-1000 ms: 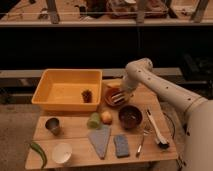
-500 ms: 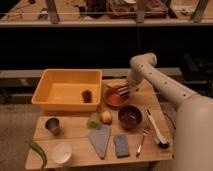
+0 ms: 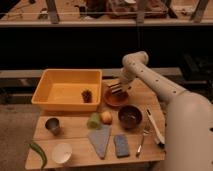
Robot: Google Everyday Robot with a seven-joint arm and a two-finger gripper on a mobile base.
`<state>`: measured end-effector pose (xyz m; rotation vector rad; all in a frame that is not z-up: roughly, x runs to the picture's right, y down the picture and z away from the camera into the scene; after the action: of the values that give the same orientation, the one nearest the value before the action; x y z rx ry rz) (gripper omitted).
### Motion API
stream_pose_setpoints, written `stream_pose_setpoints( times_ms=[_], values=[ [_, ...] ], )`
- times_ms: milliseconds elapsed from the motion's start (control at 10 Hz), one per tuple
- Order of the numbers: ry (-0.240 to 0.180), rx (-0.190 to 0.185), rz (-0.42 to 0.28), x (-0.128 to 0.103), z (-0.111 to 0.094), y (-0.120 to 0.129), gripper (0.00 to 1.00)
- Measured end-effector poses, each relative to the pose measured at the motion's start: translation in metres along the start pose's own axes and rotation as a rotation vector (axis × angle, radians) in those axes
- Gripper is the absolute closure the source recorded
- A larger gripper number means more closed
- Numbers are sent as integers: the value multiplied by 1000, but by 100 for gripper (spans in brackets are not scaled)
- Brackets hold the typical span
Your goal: Wipe red bowl with eraser
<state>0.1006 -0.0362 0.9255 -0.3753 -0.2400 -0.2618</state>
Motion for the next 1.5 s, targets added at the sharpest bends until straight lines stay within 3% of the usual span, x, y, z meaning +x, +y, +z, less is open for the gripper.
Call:
stream_pose_setpoints(
  times_ms=[300, 700, 900, 1200, 1500],
  values=[
    [-45, -10, -57, -36, 4, 6, 86],
    [-84, -29, -96, -42, -6, 39, 86],
    [-75, -37, -96, -28, -14, 57, 86],
    [-31, -49, -88, -2, -21, 72, 86],
    [23, -39, -41, 26, -24, 67, 86]
  ],
)
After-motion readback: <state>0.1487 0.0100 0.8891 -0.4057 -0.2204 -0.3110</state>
